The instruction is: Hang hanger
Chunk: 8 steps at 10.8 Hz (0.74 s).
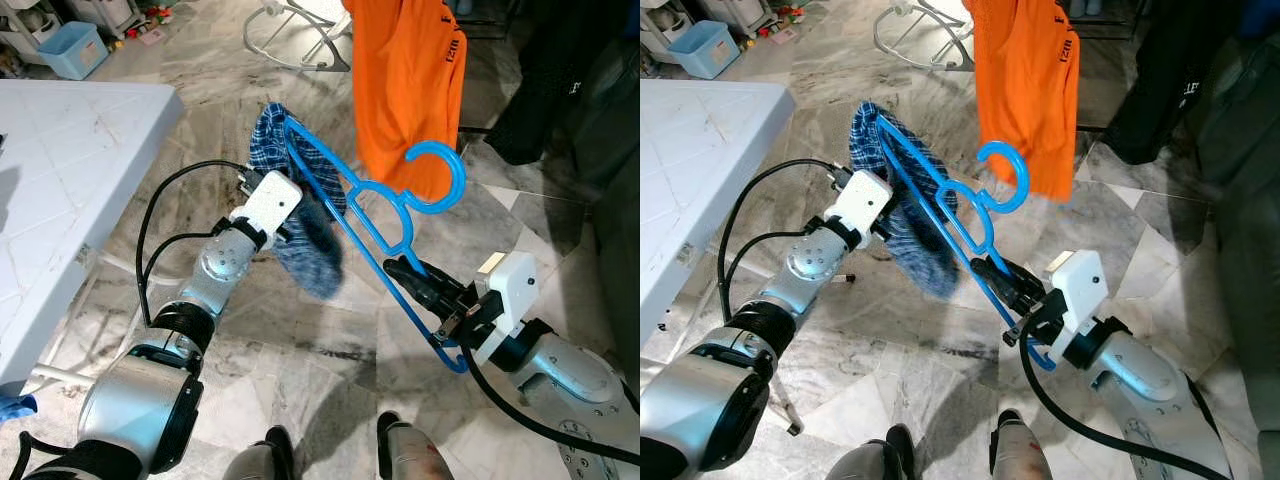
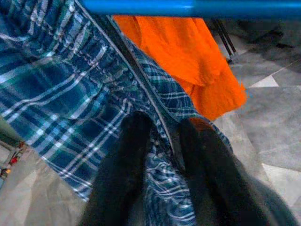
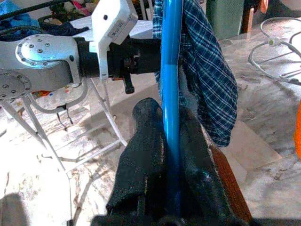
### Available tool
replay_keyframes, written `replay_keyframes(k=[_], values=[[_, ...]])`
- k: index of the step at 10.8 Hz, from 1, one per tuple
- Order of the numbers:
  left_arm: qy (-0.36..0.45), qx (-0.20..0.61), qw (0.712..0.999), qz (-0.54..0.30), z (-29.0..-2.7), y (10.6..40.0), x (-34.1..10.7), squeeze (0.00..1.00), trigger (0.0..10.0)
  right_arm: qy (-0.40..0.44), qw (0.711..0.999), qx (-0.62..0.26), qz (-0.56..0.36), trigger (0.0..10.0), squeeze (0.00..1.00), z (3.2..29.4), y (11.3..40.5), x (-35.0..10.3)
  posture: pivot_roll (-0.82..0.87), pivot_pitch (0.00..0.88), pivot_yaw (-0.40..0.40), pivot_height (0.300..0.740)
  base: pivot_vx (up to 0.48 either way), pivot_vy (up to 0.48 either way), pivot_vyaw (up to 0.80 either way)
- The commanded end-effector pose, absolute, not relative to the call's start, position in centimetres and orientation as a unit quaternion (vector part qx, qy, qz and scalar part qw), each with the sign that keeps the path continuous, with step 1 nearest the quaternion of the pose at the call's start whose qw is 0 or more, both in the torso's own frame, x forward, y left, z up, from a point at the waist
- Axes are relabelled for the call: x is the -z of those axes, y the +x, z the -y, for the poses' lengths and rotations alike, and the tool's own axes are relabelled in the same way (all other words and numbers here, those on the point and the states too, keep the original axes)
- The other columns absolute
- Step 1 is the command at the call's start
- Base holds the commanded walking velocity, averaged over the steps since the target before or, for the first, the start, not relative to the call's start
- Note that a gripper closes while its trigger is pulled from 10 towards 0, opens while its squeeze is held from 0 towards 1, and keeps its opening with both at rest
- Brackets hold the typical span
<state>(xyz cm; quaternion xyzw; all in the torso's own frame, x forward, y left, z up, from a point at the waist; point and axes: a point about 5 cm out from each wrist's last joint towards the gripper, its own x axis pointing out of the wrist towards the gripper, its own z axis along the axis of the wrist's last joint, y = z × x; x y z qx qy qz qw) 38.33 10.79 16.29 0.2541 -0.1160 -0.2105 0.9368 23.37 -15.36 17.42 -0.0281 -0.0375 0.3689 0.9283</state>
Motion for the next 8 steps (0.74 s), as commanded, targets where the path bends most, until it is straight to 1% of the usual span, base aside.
replay_keyframes(k=[1,4,5,6,7,8], values=[[0.264,0.214,0.934,0.107,-11.3,38.4,-16.0,0.0,0.0,-0.029,0.921,-0.385,0.056,10.0,0.0,14.9,22.9,-18.1,-0.44,0.245,0.127,0.74,0.0,0.0,0.0],[0.269,0.228,0.929,0.115,-11.1,38.2,-16.1,0.0,0.0,-0.031,0.922,-0.382,0.052,10.0,0.0,15.0,22.9,-17.8,-0.43,0.246,0.128,0.74,0.0,0.0,0.0],[0.282,0.225,0.926,0.114,-11.5,38.2,-16.0,0.0,8.8,-0.031,0.921,-0.384,0.051,10.0,0.0,14.9,22.9,-17.7,-0.43,0.247,0.127,0.74,0.0,0.0,0.0],[0.284,0.223,0.926,0.111,-11.7,38.2,-16.0,0.0,5.8,-0.031,0.921,-0.385,0.05,10.0,0.0,14.9,22.9,-17.7,-0.43,0.249,0.126,0.74,0.0,0.0,0.0],[0.279,0.225,0.927,0.108,-11.9,38.2,-15.9,0.0,0.0,-0.031,0.921,-0.385,0.049,10.0,0.0,14.9,22.9,-17.6,-0.43,0.249,0.125,0.74,0.0,0.0,0.0],[0.28,0.224,0.928,0.104,-12.1,38.2,-15.8,0.0,0.0,-0.031,0.921,-0.386,0.048,10.0,0.0,14.8,22.9,-17.6,-0.43,0.251,0.124,0.74,0.0,0.0,0.0]])
